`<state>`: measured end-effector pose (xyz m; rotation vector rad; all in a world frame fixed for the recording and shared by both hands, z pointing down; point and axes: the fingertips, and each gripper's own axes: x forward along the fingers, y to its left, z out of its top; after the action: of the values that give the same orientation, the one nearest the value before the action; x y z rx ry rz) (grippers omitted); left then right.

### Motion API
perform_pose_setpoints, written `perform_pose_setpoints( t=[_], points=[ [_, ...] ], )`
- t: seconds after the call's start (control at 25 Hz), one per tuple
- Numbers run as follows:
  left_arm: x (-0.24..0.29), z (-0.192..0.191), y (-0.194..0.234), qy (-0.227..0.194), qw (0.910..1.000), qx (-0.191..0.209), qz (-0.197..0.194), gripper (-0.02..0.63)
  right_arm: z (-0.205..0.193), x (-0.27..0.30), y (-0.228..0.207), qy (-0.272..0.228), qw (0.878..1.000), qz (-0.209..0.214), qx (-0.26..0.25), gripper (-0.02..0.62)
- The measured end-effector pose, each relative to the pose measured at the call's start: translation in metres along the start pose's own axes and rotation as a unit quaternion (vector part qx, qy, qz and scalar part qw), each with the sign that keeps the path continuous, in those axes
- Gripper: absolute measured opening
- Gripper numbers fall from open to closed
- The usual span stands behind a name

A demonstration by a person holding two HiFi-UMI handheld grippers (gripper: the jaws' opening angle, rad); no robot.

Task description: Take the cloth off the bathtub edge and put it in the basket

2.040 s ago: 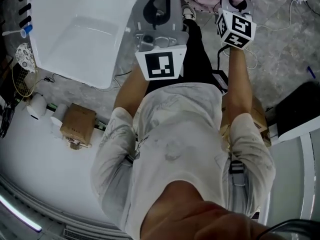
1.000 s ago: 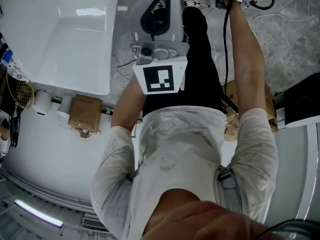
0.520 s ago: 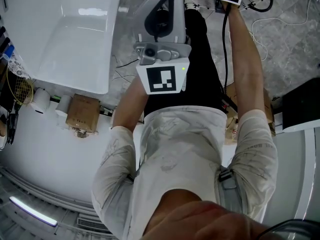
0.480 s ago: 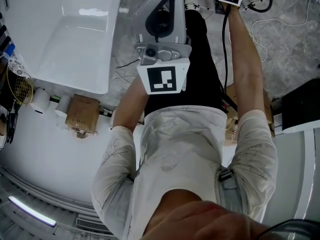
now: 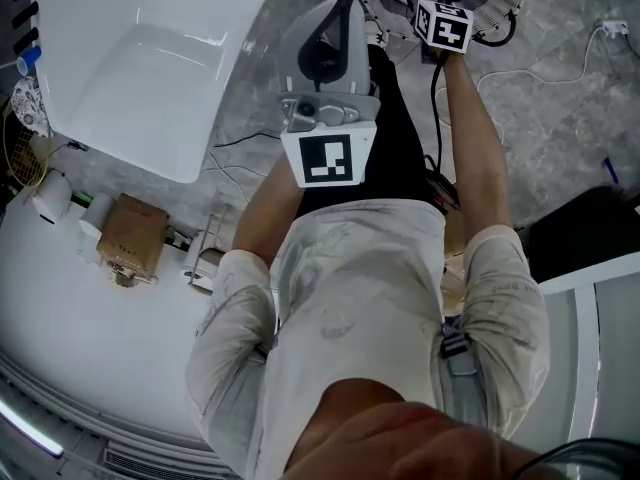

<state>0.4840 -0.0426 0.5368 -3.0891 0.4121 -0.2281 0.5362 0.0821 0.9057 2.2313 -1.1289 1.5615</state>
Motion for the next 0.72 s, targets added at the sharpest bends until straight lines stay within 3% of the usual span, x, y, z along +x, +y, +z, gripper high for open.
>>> perform_pose_setpoints(
  t=[0.36, 0.52, 0.72],
  points=[
    [-0.032, 0.041, 0.031, -0.012, 0.9970, -0.001, 0.077, 0.002, 0.059, -0.071, 0.085, -0.072, 0.991, 0.070, -0.086, 0.336],
    [-0.059, 0.058, 0.057, -0.020, 0.9932, 0.001, 0.115, 0.002, 0.093, -0.112, 0.142, -0.122, 0.978, 0.108, -0.132, 0.328],
    [-0.103, 0.073, 0.096, -0.023, 0.9865, 0.001, 0.162, 0.002, 0.129, -0.168, 0.221, -0.178, 0.952, 0.158, -0.192, 0.328]
  ],
)
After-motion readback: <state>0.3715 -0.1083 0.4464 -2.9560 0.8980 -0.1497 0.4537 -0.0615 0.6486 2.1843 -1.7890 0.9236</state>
